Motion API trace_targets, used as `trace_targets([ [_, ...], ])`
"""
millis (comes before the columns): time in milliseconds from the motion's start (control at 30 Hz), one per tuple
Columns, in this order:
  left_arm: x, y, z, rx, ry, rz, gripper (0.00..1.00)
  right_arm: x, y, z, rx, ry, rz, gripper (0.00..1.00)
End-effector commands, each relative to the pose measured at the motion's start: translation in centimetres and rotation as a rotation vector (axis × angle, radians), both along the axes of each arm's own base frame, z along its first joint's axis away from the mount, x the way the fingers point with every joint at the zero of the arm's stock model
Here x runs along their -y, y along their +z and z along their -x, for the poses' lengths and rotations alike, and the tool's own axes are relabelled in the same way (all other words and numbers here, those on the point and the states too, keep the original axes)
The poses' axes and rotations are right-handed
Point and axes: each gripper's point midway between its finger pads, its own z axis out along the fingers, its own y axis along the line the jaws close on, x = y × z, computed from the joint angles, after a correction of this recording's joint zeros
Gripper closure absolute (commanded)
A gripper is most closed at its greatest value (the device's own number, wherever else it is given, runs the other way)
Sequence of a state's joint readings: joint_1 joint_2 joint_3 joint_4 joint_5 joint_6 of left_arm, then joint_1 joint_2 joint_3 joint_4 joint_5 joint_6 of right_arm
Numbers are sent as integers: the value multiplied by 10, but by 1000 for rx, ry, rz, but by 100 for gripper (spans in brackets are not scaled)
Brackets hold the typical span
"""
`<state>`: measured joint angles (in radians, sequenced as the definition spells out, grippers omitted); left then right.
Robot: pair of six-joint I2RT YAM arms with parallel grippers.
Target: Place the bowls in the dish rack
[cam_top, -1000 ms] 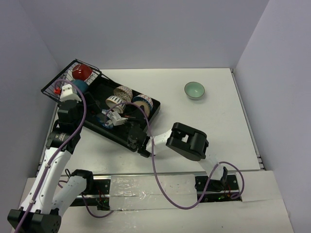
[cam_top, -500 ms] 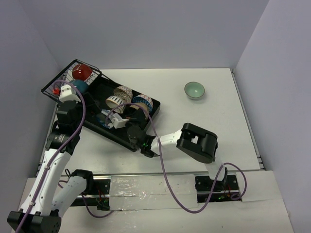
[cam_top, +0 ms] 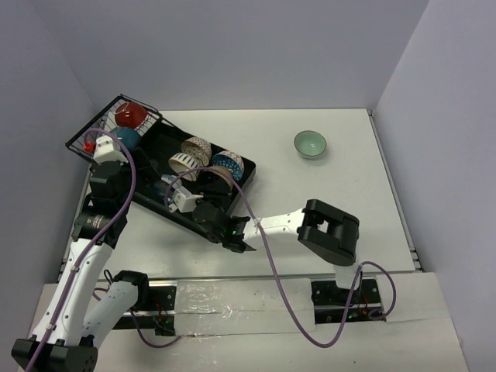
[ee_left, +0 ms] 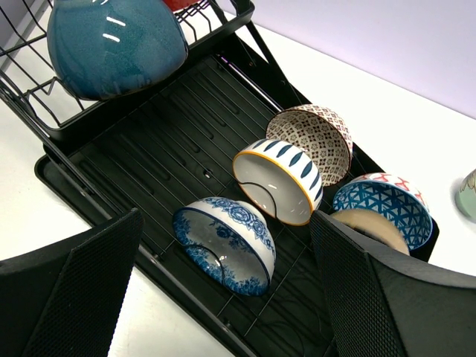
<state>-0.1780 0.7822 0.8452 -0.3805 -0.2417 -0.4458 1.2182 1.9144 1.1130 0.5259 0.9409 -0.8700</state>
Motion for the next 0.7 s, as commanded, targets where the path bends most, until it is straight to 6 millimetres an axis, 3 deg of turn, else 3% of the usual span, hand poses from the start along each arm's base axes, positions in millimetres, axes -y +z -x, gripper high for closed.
trace_targets([
  [0,-4,5,-1,26,9,-14,1,2,44,8,-19,7,-172,51],
  [200,-2,4,-2,23,2,-10,1,11,106,26,-112,65,-412,30],
  [367,0,2,-3,17,-9,-8,1,43,160,32,-165,60,-637,11],
  [467,2,1,-4,15,-16,-8,1,77,177,17,-210,-21,-793,7],
  [500,2,0,-5,12,-18,-9,1,102,183,0,-216,-97,-912,6],
  [600,4,0,-6,10,-33,-14,1,138,174,-24,-299,-221,-1082,5],
  [633,4,-1,-6,9,-36,-18,1,170,165,-41,-302,-317,-1109,5],
  [667,5,-1,-6,10,-41,-18,1,184,160,-49,-308,-365,-1136,5],
])
